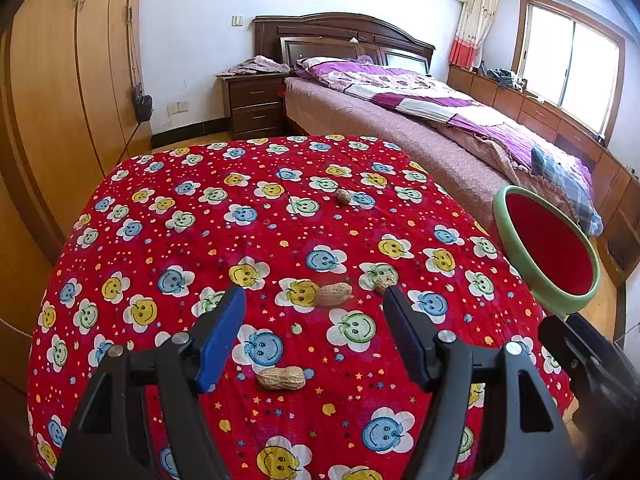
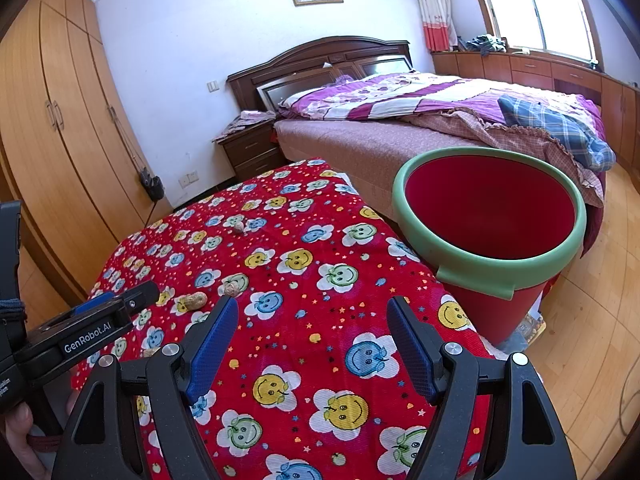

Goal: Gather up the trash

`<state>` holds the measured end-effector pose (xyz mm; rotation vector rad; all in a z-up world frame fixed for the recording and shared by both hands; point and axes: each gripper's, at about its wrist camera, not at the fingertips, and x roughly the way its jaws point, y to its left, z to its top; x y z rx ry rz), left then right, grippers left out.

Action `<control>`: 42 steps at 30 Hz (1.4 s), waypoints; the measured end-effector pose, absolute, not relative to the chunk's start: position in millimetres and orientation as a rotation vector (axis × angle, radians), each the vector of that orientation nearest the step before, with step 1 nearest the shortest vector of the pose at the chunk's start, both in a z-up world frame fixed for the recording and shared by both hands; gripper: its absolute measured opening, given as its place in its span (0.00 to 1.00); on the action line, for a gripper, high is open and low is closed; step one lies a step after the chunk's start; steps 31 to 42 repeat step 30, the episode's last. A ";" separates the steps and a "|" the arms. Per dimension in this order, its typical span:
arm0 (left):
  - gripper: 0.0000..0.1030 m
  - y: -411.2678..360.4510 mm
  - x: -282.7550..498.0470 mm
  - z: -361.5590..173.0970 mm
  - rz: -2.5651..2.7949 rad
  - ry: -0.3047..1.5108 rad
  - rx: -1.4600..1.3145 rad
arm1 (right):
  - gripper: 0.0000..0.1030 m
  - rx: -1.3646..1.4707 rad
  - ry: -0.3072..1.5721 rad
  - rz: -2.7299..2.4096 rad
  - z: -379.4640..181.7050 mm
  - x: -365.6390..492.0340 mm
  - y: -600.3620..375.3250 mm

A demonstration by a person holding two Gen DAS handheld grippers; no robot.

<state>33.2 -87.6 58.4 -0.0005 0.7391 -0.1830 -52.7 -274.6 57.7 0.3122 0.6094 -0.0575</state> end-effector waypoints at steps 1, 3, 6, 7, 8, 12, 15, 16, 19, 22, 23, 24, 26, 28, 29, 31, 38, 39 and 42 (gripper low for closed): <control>0.69 -87.5 33.4 58.5 -0.183 0.739 0.000 | 0.75 0.312 0.609 -0.058 57.7 -52.7 -274.6; 0.69 -87.4 33.3 58.4 -0.184 0.739 0.000 | 0.75 0.312 0.609 -0.057 57.9 -52.8 -274.5; 0.69 -87.3 33.3 58.5 -0.184 0.738 0.001 | 0.75 0.313 0.610 -0.058 58.0 -52.8 -274.5; 0.69 -87.3 33.4 58.7 -0.184 0.739 0.000 | 0.75 0.313 0.610 -0.058 58.1 -52.9 -274.5; 0.69 -87.2 33.3 58.8 -0.185 0.738 0.000 | 0.75 0.313 0.609 -0.058 58.2 -52.9 -274.7; 0.69 -87.3 32.9 60.3 -0.184 0.735 -0.004 | 0.75 0.310 0.606 -0.058 57.5 -53.4 -273.0; 0.69 -87.1 32.5 61.4 -0.184 0.733 -0.008 | 0.75 0.308 0.606 -0.058 57.0 -53.8 -271.2; 0.69 -87.0 32.4 61.6 -0.184 0.733 -0.009 | 0.75 0.308 0.605 -0.058 56.9 -53.9 -270.7; 0.69 -87.0 31.7 62.9 -0.185 0.731 -0.013 | 0.75 0.307 0.605 -0.057 57.1 -53.8 -270.1; 0.69 -85.8 30.4 64.5 -0.185 0.727 -0.015 | 0.75 0.303 0.604 -0.055 58.2 -54.4 -267.6; 0.69 -85.6 30.3 64.7 -0.186 0.726 -0.016 | 0.75 0.302 0.604 -0.054 59.2 -54.5 -267.4; 0.69 -85.4 30.2 64.9 -0.186 0.726 -0.017 | 0.75 0.301 0.604 -0.053 60.1 -54.5 -267.1; 0.69 -85.3 29.9 65.8 -0.186 0.725 -0.020 | 0.75 0.298 0.603 -0.052 62.1 -55.2 -266.3; 0.69 -84.2 29.9 66.2 -0.184 0.725 -0.023 | 0.75 0.296 0.603 -0.052 62.7 -55.2 -265.7; 0.69 -84.0 29.8 66.5 -0.184 0.725 -0.024 | 0.75 0.296 0.603 -0.052 63.0 -55.5 -265.3; 0.69 -83.7 29.6 66.9 -0.184 0.724 -0.024 | 0.75 0.297 0.602 -0.052 62.8 -55.3 -266.0; 0.69 -83.7 29.6 66.9 -0.184 0.724 -0.024 | 0.75 0.297 0.602 -0.052 62.8 -55.3 -266.0; 0.69 -83.7 29.6 66.9 -0.184 0.724 -0.024 | 0.75 0.297 0.602 -0.052 62.8 -55.3 -266.0; 0.69 -83.7 29.6 66.9 -0.184 0.724 -0.024 | 0.75 0.297 0.602 -0.052 62.8 -55.3 -266.0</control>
